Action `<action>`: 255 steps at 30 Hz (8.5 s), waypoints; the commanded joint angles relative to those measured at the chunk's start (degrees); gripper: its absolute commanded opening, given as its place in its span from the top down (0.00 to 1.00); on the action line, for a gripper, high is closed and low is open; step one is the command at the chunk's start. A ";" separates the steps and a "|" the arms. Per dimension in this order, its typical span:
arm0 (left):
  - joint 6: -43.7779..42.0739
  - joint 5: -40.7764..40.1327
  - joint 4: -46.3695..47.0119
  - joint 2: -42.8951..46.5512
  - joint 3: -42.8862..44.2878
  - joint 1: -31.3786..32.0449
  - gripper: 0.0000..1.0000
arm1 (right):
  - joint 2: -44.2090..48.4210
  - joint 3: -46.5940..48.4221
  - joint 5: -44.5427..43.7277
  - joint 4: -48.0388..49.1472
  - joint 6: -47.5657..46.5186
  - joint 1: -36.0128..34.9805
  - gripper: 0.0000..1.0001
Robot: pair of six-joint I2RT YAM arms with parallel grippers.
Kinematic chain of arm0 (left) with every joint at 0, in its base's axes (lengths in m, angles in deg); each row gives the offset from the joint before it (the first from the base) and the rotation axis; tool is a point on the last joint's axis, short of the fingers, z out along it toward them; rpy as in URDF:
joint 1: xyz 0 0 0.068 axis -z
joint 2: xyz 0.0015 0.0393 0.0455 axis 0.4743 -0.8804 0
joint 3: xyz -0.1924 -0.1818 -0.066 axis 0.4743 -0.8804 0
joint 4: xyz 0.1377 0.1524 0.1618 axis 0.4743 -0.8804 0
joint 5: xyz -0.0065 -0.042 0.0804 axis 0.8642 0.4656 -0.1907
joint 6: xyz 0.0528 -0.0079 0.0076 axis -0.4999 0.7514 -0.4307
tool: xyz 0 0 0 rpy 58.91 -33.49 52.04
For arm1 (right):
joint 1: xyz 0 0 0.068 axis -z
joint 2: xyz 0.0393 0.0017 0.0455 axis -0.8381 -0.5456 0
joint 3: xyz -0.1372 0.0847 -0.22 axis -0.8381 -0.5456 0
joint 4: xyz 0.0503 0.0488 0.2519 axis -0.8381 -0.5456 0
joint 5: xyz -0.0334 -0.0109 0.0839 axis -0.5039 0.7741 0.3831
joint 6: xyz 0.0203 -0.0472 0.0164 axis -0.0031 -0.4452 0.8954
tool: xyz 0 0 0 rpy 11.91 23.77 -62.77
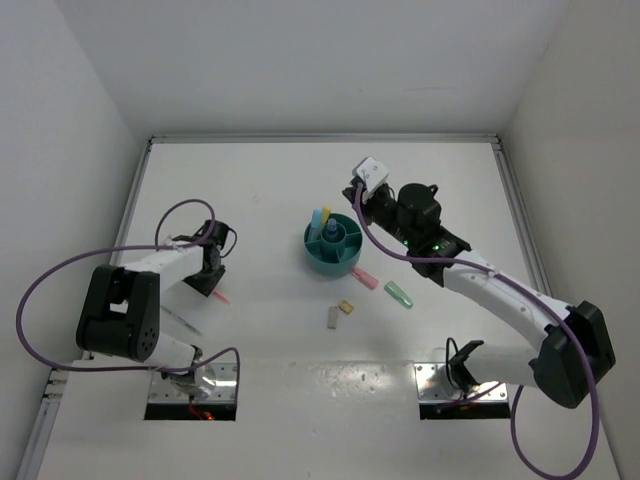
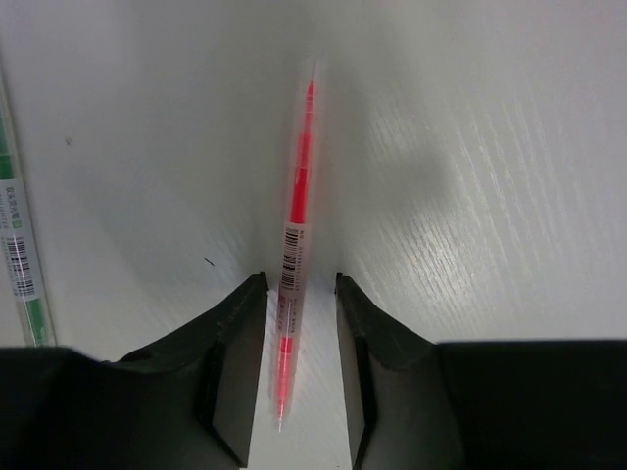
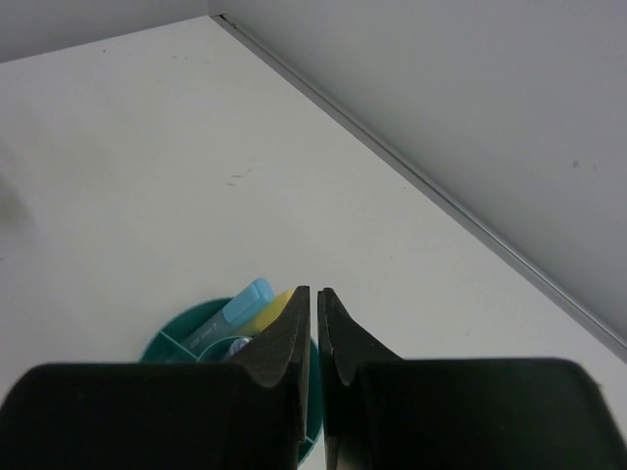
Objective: Sort the stationery into containers
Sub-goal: Pick up the pen from the center of the board, then place the pen in the storage box, then pick up the pen from the center of the board.
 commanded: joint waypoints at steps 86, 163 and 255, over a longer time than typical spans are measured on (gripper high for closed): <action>-41.66 -0.11 105.21 -7.53 -11.58 40.07 0.97 | 1.15 -5.38 9.47 4.46 -5.65 4.90 1.00; 41.41 -14.36 -32.08 17.62 1.43 19.60 0.17 | -0.96 0.33 11.50 -2.93 0.49 6.48 0.89; -42.17 38.56 61.12 32.49 -13.86 15.62 1.00 | 1.24 -3.09 12.11 -0.65 -5.92 12.28 1.00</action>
